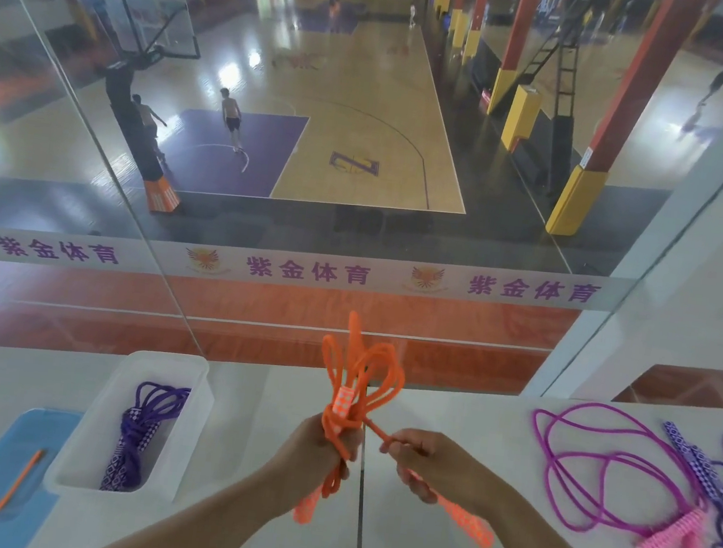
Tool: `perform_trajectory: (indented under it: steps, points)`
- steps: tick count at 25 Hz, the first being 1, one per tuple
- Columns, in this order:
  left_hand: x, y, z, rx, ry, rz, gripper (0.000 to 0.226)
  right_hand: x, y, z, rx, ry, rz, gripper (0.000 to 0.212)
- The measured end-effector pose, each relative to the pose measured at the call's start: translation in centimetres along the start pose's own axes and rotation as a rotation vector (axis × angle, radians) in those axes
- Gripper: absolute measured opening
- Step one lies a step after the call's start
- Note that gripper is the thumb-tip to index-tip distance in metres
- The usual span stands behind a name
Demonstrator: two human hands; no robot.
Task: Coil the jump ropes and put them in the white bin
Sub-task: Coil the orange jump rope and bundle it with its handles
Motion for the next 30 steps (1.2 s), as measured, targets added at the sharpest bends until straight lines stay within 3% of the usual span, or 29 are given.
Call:
perform_trajectory:
  steps: [2, 7, 12, 14, 16, 17, 18, 19, 20, 21, 22, 23, 24, 25, 27, 29, 30]
  points:
    - [-0.7, 1.5, -1.4, -0.047, 0.014, 0.079, 0.015, 0.9, 1.1, 0.1, -0.015, -0.281, 0.073, 0.019]
    - [-0.6, 3.3, -3.2, -0.026, 0.629, 0.107, 0.015, 2.6, 1.6, -1.4, -0.058, -0.965, -0.002, 0.026]
    - [2.2, 1.8, -2.4, -0.076, 1.362, -0.123, 0.031, 5.4, 2.9, -3.3, -0.180, -1.503, -0.047, 0.016]
    - [2.5, 0.5, -1.0, -0.044, 1.480, -0.254, 0.032, 4.0, 2.5, -5.4, -0.447, -1.642, 0.078, 0.013]
    - [2.6, 0.1, -0.7, 0.048, 1.402, -0.394, 0.021, 1.5, 0.9, -6.1, -0.690, -1.626, 0.114, 0.006]
    - [2.3, -0.3, -0.3, 0.076, 1.335, -0.435, 0.016, 1.0, 1.7, -5.5, -0.726, -1.554, 0.095, 0.008]
    - [2.2, -0.6, 0.1, 0.107, 1.203, -0.454, 0.014, 0.4, 2.3, -5.6, -0.682, -1.414, 0.165, 0.013]
    - [2.0, -1.0, 0.3, 0.060, 0.928, -0.432, 0.013, -1.5, 3.2, -5.7, -0.481, -1.224, 0.429, 0.019]
    - [1.8, -0.9, 0.1, -0.029, 0.621, -0.387, 0.010, -3.5, 4.3, -3.5, -0.180, -0.742, 0.588, 0.029]
    - [2.1, -0.9, 0.2, -0.058, 0.369, -0.387, 0.007, -2.9, 5.3, -1.0, -0.107, -0.329, 0.774, 0.043]
    - [2.1, -1.3, 0.4, -0.039, 0.311, -0.378, 0.005, -2.3, 4.6, -0.9, -0.462, -0.007, 0.973, 0.055]
    - [2.0, -0.8, 0.1, -0.015, 0.275, -0.319, 0.006, -1.1, 4.2, -0.1, -0.534, 0.304, 0.795, 0.067]
    - [2.5, -0.7, -0.5, -0.030, 0.232, -0.330, 0.011, -0.6, 3.9, -0.1, -0.324, 0.484, 0.555, 0.063]
    - [2.9, -0.1, -1.0, -0.044, 0.136, -0.295, 0.026, 0.0, 3.2, -0.8, -0.308, 0.345, 0.325, 0.043]
    - [2.6, 0.7, -2.3, -0.123, -0.075, -0.243, 0.056, 1.2, 2.4, -0.3, -0.202, -0.086, 0.169, 0.010]
    - [2.4, 0.6, -2.8, -0.136, -0.256, -0.235, 0.038, -0.2, 2.6, 1.9, -0.007, -0.356, 0.369, 0.022]
    - [2.2, 0.4, -2.9, -0.144, -0.290, -0.236, 0.027, 0.3, 2.6, 1.7, 0.026, -0.380, 0.362, 0.025]
Point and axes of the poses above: each hand's wrist, its own y-axis towards the middle knuckle, its own x-axis out of the palm, z = x × y, the point moved 6 cm from there along y, towards the middle knuckle, and after that the axes turned 5 degrees about -y, right-handed, at the moved point
